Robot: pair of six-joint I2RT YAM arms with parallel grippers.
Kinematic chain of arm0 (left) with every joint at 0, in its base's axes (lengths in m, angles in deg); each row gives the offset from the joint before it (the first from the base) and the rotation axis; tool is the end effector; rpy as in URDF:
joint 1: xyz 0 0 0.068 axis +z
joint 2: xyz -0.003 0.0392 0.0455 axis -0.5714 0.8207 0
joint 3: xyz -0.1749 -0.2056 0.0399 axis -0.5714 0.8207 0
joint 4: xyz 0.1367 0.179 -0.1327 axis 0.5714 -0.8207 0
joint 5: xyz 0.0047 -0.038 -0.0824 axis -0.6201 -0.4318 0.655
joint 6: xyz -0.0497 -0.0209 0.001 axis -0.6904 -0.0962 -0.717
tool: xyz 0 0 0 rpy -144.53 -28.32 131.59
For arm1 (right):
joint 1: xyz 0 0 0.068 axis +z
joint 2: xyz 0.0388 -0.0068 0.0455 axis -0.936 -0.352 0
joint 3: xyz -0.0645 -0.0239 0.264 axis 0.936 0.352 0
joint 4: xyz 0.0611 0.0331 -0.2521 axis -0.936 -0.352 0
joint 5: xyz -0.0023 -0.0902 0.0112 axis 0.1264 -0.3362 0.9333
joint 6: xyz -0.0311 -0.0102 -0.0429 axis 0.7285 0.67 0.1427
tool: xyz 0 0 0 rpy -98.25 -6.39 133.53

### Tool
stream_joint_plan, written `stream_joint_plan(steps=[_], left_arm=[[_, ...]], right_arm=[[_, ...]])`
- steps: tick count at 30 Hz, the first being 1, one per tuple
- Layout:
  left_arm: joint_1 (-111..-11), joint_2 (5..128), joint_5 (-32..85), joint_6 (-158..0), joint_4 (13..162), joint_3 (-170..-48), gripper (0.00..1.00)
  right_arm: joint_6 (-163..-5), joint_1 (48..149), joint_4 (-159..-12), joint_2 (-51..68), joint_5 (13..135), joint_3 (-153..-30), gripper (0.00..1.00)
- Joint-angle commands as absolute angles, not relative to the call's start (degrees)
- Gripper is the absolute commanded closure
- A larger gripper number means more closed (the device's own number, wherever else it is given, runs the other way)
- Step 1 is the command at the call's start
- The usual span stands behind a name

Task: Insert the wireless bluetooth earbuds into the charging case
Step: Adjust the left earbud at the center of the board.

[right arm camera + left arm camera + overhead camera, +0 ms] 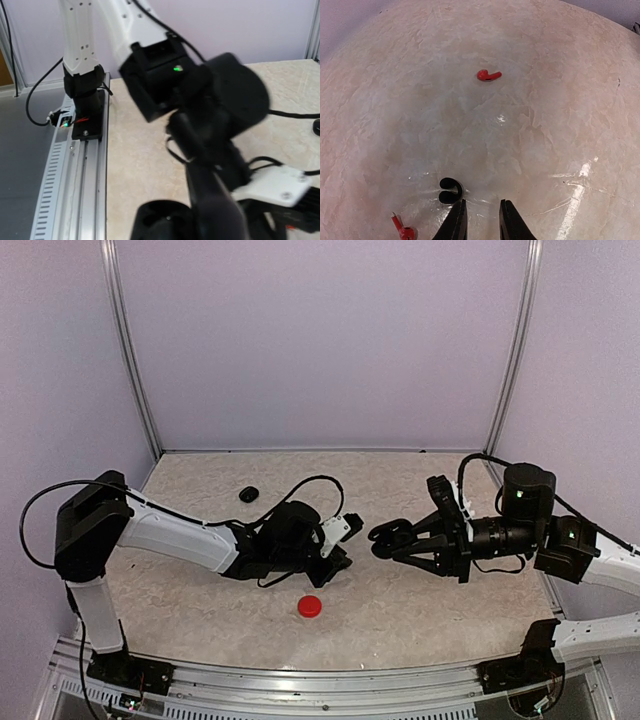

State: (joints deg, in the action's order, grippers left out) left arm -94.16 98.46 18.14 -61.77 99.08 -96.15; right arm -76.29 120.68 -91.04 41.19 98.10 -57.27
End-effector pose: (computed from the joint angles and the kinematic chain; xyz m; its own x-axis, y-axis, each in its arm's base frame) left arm 0.2030 -0.3417 0.1630 -0.2053 0.5286 -0.8237 0.8811 0.4662 0.0796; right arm 0.1093 0.1663 0.3150 -0.1351 -0.1856 -0.9733 -0.9846 0.1347 0.1110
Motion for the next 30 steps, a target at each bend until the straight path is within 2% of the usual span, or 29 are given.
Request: stream_joint_plan(steps=[1, 7, 21, 30], left_arm=[[-90.92, 102.11, 20.98, -62.1, 94.58, -101.69, 0.75], [-88.57, 105.44, 25.86, -64.26, 93.2, -105.13, 0.68], [-88.54, 114.24, 22.03, -65.49, 85.68, -116.12, 0.68], [-89.25, 116.47, 20.13, -64.37, 80.18, -118.98, 0.61]], right_arm=[[-76.51, 120.1, -90.49, 41.99, 99.44, -56.25, 1.0], [-76.39, 120.15, -90.52, 42.34, 99.73, -56.17, 1.0], [-76.26, 120.09, -90.83, 41.85, 99.49, -56.11, 1.0], [-76.12, 120.01, -90.82, 41.67, 99.29, -56.12, 1.0]])
